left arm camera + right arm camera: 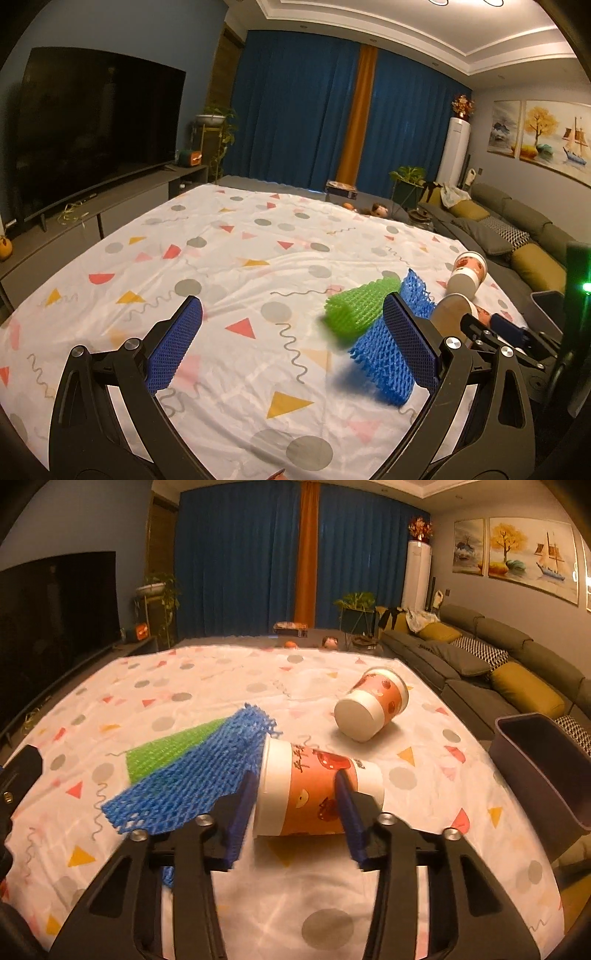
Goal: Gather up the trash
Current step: 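Grasp the white-and-orange paper cup with the right tool while the left tool grasps the blue net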
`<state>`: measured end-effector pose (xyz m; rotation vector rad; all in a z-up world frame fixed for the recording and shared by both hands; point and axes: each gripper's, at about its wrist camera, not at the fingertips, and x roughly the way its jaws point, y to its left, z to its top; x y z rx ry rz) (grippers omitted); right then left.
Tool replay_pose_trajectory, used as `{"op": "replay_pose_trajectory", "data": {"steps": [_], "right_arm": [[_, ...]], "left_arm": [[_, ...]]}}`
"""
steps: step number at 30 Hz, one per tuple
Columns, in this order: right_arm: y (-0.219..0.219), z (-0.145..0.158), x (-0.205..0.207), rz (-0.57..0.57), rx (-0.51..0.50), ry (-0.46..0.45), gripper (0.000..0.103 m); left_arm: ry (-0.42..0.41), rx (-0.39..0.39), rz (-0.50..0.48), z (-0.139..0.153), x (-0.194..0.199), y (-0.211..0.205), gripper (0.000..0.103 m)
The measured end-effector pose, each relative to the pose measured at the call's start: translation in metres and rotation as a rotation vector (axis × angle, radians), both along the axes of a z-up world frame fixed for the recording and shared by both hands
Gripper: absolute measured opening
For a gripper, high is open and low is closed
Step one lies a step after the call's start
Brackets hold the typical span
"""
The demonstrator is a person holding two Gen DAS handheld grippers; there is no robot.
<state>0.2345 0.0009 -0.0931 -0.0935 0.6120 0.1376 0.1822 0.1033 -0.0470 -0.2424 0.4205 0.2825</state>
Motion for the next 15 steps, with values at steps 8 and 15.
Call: {"op": "replay_pose_trajectory", "data": {"steps": [8, 15], "right_arm": [[-0.023, -0.002, -0.007, -0.052, 0.0, 0.01, 0.005], [-0.046, 0.002, -0.017, -0.078, 0.046, -0.023, 0.004]], "left_arm": [[-0.015, -0.013, -0.062, -0.001, 0.0, -0.007, 0.097], [0.013, -0.097, -0.182, -0.006, 0.013, -0.013, 0.093]]}}
